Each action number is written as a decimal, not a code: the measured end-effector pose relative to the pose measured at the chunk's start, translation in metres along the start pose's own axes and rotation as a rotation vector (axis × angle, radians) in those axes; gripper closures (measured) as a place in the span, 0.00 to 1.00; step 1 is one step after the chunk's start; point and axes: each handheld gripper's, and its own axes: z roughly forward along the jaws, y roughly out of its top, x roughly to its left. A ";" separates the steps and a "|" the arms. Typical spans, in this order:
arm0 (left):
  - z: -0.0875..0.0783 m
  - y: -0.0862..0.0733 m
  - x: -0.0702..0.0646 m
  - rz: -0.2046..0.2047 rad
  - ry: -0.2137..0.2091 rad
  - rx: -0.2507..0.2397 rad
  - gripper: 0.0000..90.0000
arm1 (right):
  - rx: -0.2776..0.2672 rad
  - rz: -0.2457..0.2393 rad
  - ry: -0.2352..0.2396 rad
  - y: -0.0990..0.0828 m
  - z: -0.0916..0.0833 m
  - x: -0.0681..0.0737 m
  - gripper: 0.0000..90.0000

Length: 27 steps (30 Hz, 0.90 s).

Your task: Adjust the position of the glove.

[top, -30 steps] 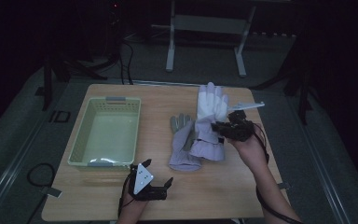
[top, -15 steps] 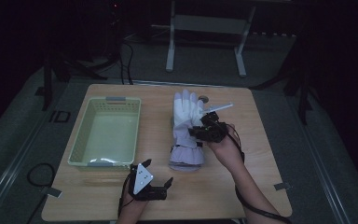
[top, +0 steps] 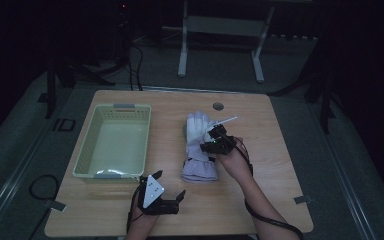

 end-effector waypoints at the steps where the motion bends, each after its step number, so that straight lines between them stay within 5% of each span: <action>1: 0.000 0.000 0.000 -0.001 0.000 -0.001 0.00 | 0.007 0.002 -0.003 -0.001 0.004 -0.001 0.89; 11: 0.000 0.000 0.000 0.006 -0.006 0.006 0.00 | 0.054 -0.012 0.033 -0.008 0.018 -0.007 0.87; 15: 0.000 0.000 0.000 0.007 -0.006 0.006 0.00 | 0.080 -0.060 0.059 -0.014 0.012 -0.009 0.87; 19: 0.000 0.000 0.000 0.007 -0.006 0.005 0.00 | 0.089 -0.087 0.043 -0.022 0.005 -0.014 0.86; 27: 0.000 0.000 -0.001 0.006 -0.006 0.005 0.00 | 0.082 -0.060 0.001 -0.034 -0.009 -0.027 0.86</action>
